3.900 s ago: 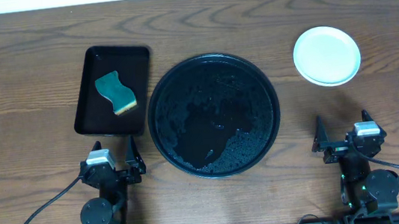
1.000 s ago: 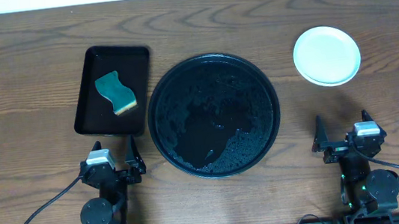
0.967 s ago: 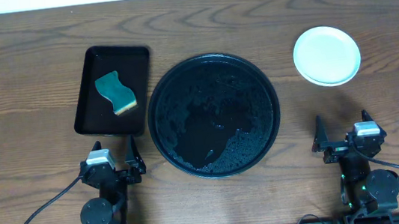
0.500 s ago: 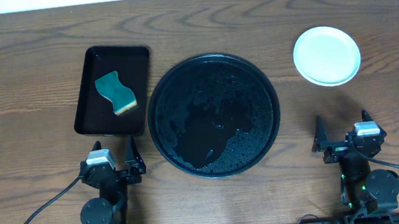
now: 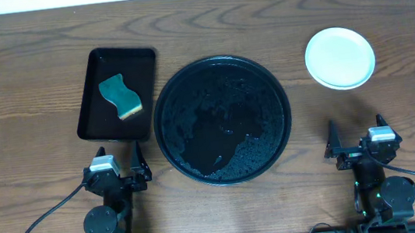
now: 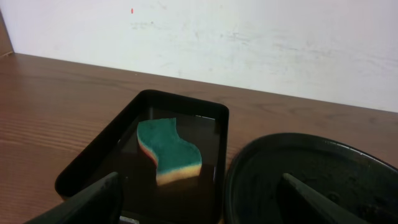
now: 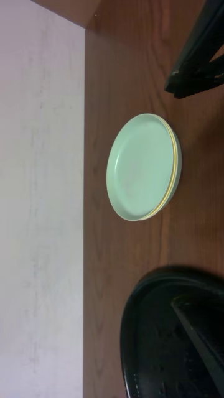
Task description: Clean dirty plates on tray and stack at the side
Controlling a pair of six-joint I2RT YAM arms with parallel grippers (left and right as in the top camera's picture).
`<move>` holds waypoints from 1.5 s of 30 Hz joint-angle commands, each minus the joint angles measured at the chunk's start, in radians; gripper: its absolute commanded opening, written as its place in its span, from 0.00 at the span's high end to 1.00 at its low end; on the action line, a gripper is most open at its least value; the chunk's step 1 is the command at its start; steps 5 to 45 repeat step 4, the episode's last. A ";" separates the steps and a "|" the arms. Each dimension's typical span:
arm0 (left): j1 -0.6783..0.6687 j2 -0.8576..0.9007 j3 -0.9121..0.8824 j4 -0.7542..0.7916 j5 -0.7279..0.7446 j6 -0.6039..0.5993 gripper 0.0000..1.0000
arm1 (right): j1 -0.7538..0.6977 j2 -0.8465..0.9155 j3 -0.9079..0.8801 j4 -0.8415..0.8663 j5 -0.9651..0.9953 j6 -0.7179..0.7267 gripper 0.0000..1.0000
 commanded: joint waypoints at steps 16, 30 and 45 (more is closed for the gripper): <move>0.005 -0.006 -0.008 -0.047 -0.002 0.010 0.21 | -0.013 -0.005 -0.002 -0.005 -0.004 -0.012 0.01; 0.005 -0.006 -0.008 -0.047 -0.002 0.010 0.21 | -0.013 -0.005 -0.002 -0.005 -0.004 -0.012 0.01; 0.005 -0.006 -0.008 -0.047 -0.002 0.010 0.21 | -0.013 -0.005 -0.002 -0.005 -0.004 -0.012 0.01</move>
